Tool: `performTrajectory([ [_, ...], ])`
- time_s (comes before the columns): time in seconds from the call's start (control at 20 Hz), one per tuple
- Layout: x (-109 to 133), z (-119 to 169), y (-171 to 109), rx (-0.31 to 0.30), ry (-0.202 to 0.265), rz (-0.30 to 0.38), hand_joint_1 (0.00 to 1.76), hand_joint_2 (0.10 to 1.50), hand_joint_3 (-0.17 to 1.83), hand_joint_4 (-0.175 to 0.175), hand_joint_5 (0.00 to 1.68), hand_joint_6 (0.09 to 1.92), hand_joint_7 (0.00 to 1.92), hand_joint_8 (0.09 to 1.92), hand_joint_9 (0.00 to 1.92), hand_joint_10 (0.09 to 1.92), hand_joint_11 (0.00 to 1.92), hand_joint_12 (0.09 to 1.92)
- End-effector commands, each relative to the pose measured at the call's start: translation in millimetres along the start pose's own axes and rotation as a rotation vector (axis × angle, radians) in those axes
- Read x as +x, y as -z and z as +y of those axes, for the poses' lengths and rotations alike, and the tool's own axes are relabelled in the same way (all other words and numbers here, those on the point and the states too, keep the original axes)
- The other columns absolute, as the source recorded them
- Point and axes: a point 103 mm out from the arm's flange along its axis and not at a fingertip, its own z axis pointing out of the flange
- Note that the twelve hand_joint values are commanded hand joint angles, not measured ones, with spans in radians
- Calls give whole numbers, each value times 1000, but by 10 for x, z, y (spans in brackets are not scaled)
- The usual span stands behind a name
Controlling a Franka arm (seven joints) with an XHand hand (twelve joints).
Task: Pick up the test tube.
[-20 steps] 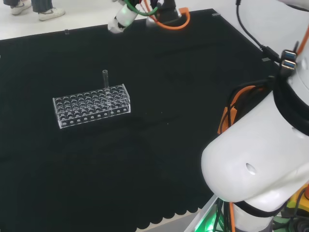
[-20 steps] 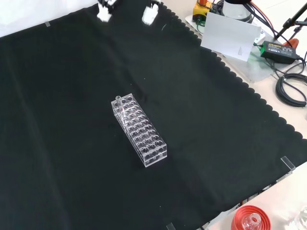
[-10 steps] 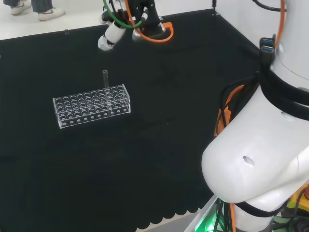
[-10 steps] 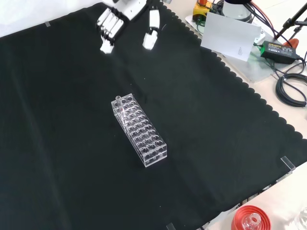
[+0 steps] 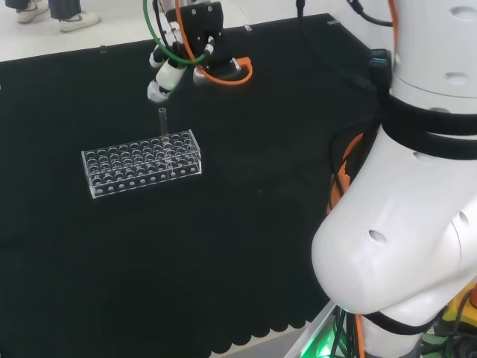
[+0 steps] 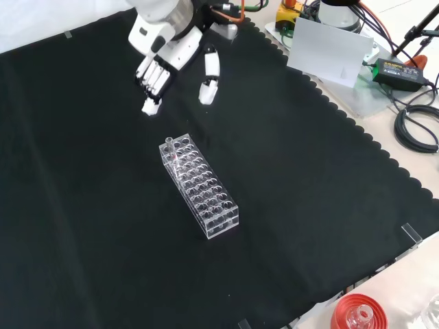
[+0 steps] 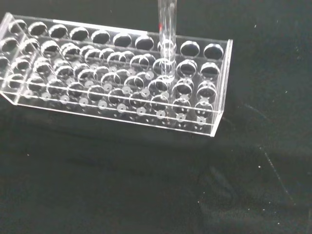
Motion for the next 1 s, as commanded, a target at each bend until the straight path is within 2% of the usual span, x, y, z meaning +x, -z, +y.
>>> performTrajectory([
  [0.05,-33,284,-233,36,-11,2,665,832,384,-73,209,87,183,952,234,1030,60,1564],
  [0.5,-29,596,-501,100,-3,-15,689,830,389,-78,235,87,225,954,276,1022,92,1553],
  [1.0,24,828,-610,112,19,-52,703,826,397,-82,251,87,255,952,304,1014,116,1543],
])
